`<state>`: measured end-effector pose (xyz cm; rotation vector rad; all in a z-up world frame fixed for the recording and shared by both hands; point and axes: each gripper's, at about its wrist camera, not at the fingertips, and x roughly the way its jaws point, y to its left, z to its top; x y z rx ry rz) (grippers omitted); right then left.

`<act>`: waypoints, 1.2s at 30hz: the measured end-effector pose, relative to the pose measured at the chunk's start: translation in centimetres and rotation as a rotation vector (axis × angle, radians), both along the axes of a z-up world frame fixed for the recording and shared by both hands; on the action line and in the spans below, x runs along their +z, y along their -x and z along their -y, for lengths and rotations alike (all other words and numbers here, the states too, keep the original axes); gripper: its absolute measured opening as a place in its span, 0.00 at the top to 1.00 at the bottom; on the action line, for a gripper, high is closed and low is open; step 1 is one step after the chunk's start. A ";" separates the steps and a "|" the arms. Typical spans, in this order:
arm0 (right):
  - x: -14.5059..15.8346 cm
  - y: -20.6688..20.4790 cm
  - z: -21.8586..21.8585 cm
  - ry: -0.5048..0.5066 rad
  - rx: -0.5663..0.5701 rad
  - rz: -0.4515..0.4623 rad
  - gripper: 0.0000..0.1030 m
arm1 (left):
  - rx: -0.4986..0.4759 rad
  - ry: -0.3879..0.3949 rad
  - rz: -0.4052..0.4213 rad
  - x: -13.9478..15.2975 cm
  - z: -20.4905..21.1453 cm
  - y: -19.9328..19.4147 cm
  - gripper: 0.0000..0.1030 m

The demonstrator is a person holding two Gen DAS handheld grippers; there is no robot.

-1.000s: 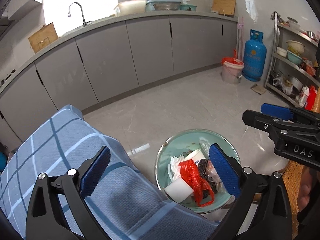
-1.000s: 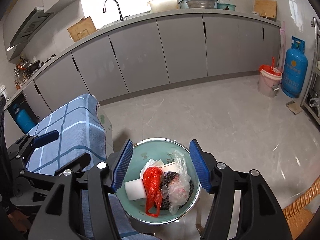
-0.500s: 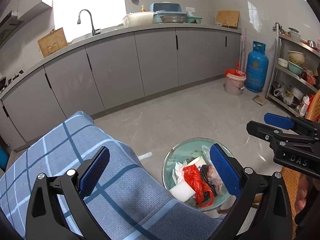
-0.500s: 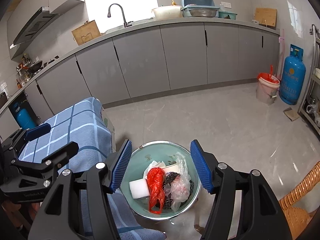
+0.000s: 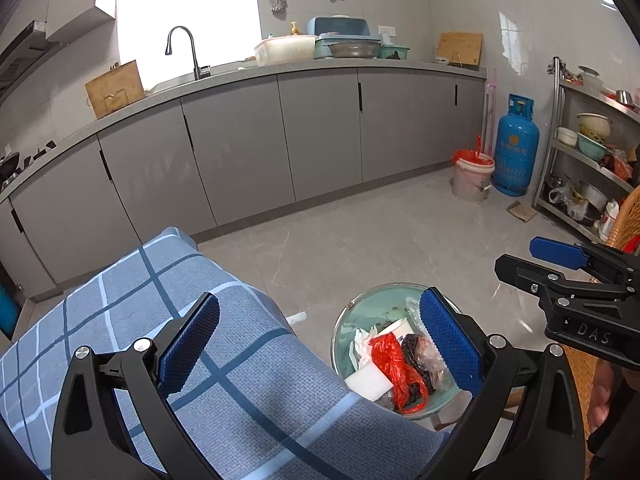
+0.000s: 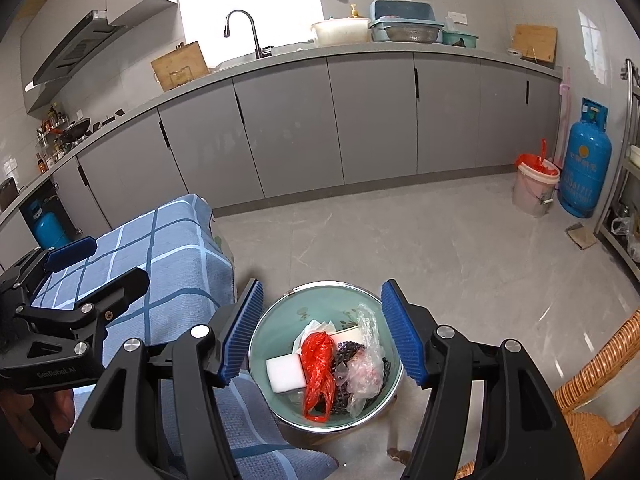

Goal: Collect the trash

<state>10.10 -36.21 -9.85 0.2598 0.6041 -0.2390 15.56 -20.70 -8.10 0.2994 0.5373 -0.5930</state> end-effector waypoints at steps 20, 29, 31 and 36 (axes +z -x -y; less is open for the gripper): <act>0.4 0.0 -1.0 0.009 0.014 -0.003 0.40 | 0.001 0.012 0.005 0.4 -0.5 0.0 0.04; 0.4 0.2 -1.1 0.012 0.013 0.001 0.40 | -0.004 0.014 0.001 0.3 -0.6 0.0 0.04; 0.3 0.3 -1.2 0.015 0.013 0.003 0.39 | -0.003 0.013 0.002 0.3 -0.6 0.0 0.04; 0.3 0.4 -1.2 0.016 0.013 0.001 0.39 | 0.005 -0.001 0.012 0.2 -0.4 0.2 0.04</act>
